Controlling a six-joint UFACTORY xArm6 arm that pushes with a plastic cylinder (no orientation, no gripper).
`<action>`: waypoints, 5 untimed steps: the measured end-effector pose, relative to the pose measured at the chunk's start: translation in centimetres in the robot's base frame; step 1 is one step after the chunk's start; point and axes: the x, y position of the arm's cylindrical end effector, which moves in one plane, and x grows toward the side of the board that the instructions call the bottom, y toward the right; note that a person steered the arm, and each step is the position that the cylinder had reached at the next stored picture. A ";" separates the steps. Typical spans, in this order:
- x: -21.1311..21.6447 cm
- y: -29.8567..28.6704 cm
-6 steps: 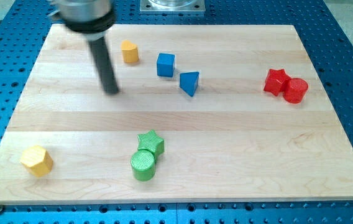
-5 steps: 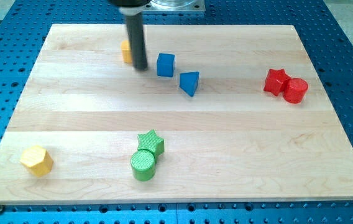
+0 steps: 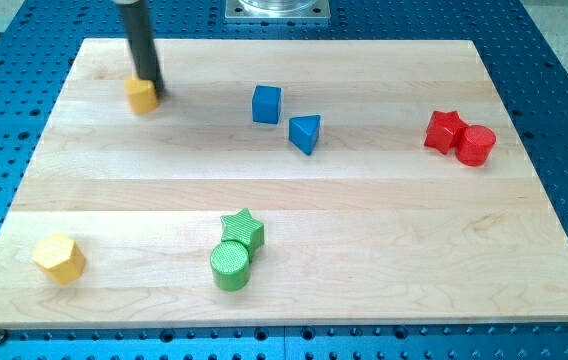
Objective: Push the yellow heart diagonally to the green star
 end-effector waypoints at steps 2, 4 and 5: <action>-4.5 0.4; 0.5 -4.6; 5.5 -1.1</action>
